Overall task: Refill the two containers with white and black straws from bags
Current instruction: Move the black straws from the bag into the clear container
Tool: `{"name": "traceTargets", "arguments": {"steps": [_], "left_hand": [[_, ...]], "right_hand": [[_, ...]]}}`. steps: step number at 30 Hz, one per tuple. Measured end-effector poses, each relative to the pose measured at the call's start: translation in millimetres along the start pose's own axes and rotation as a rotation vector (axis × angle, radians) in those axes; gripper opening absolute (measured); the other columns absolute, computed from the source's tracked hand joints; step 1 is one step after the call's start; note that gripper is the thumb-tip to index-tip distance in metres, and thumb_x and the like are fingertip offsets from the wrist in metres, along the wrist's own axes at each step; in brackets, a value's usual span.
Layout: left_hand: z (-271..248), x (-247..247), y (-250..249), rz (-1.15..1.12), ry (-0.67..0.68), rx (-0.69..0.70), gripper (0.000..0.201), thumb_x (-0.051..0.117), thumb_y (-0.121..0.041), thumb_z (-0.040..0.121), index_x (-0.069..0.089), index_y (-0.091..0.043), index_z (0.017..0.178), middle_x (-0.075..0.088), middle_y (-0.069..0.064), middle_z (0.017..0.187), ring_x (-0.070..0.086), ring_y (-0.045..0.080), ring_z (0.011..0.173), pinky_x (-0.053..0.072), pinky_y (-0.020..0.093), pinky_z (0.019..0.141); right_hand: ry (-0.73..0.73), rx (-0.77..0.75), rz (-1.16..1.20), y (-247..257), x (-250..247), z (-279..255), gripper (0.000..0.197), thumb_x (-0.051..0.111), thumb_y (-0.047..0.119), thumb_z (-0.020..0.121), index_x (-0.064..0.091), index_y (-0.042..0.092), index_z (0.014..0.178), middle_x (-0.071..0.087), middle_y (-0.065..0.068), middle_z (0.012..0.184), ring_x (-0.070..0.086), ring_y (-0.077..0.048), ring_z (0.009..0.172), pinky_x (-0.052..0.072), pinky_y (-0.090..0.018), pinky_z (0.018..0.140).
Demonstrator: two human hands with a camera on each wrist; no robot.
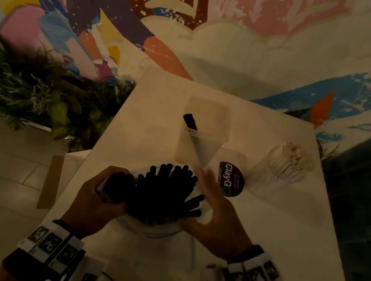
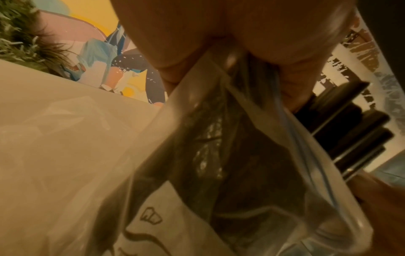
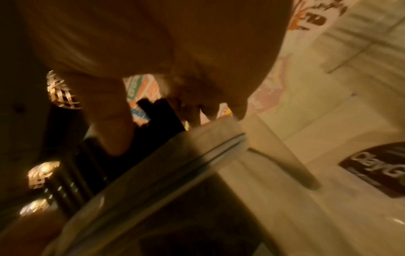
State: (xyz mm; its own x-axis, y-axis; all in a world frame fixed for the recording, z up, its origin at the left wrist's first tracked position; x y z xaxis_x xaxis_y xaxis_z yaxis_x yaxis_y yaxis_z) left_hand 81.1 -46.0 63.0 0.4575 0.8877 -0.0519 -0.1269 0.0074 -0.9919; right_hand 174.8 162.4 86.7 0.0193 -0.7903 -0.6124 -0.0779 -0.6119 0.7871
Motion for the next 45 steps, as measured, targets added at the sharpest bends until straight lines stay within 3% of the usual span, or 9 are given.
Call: {"name": "traceTargets", "arguments": {"steps": [4,7,11,14,22,29,34,38,45], "left_hand": [[-3,9,-5,-0.010,0.173,0.011,0.069,0.074,-0.021,0.055,0.051,-0.025,0.119,0.059,-0.004,0.116,0.056,0.015,0.113,0.048,0.019,0.092],[-5,14,-7,-0.009,0.243,0.005,0.092,0.082,-0.020,0.052,0.039,-0.018,0.133,0.052,-0.011,0.128,0.051,0.005,0.120,0.044,0.014,0.095],[-4,9,-1,0.011,0.161,0.024,0.070,0.081,-0.024,0.053,0.054,-0.032,0.117,0.060,-0.010,0.120,0.056,0.009,0.115,0.048,0.021,0.094],[-4,3,5,-0.043,0.080,0.016,0.053,0.081,-0.030,0.056,0.062,-0.032,0.104,0.066,-0.004,0.107,0.062,0.018,0.104,0.053,0.032,0.089],[-3,4,0,-0.044,-0.028,0.048,0.040,0.070,-0.025,0.052,0.066,-0.039,0.089,0.069,-0.014,0.092,0.064,0.004,0.090,0.051,0.012,0.076],[-3,-5,8,-0.033,-0.064,0.032,0.039,0.067,-0.026,0.052,0.065,-0.035,0.090,0.068,-0.007,0.096,0.063,0.008,0.091,0.052,0.015,0.079],[-3,-8,9,-0.021,-0.072,0.043,0.038,0.068,-0.026,0.054,0.064,-0.035,0.091,0.067,-0.008,0.096,0.063,0.009,0.093,0.053,0.017,0.081],[-2,-8,9,-0.024,-0.076,0.041,0.038,0.070,-0.027,0.055,0.064,-0.035,0.091,0.067,-0.007,0.096,0.063,0.009,0.091,0.053,0.017,0.080],[-3,-9,12,-0.040,-0.068,0.025,0.040,0.072,-0.025,0.054,0.065,-0.034,0.092,0.067,-0.002,0.097,0.064,0.015,0.093,0.055,0.027,0.083]], "right_hand": [[-0.142,-0.090,0.082,16,19,15,0.080,0.065,0.032,0.081,0.020,0.039,0.147,0.036,0.015,0.150,0.029,0.004,0.138,0.031,-0.037,0.116],[-0.240,-0.126,0.115,16,26,17,0.075,0.064,0.020,0.083,0.028,0.026,0.148,0.053,0.014,0.136,0.053,0.000,0.120,0.046,-0.020,0.101],[-0.416,-0.131,0.143,9,25,16,0.056,0.065,0.026,0.082,0.050,0.019,0.135,0.063,0.017,0.113,0.062,0.002,0.102,0.051,-0.014,0.088],[-0.461,-0.055,0.314,-3,23,15,0.033,0.071,0.020,0.077,0.063,0.031,0.106,0.071,0.017,0.093,0.066,0.000,0.092,0.053,-0.016,0.081],[-0.511,0.007,0.399,-21,19,21,0.026,0.071,0.024,0.072,0.050,0.010,0.072,0.054,-0.009,0.066,0.054,-0.028,0.064,0.050,-0.038,0.060],[-0.472,-0.075,0.195,-17,22,21,0.027,0.064,0.039,0.071,0.039,0.028,0.065,0.041,0.009,0.057,0.042,-0.004,0.053,0.032,-0.013,0.052],[-0.499,-0.121,0.120,-12,19,24,0.044,0.069,0.059,0.071,0.033,0.036,0.062,0.040,0.011,0.055,0.040,-0.004,0.052,0.037,-0.027,0.051],[-0.481,-0.110,0.119,-16,25,27,0.056,0.062,0.075,0.067,0.038,0.026,0.057,0.036,0.012,0.052,0.039,-0.005,0.051,0.032,-0.016,0.051],[-0.514,-0.141,0.167,-8,16,27,0.060,0.063,0.077,0.066,0.030,0.028,0.057,0.030,0.012,0.051,0.034,-0.003,0.049,0.034,-0.023,0.049]]}}
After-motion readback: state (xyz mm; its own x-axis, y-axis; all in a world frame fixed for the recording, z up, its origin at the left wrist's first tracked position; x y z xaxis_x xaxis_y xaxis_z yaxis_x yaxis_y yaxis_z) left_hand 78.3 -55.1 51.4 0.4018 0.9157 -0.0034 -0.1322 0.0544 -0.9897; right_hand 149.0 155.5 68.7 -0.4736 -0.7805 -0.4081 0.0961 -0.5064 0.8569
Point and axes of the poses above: each hand's wrist, its own z-axis towards the middle knuckle, its own x-axis out of the palm, y = z × x, the point moved 6 cm from there along z, towards the middle knuckle
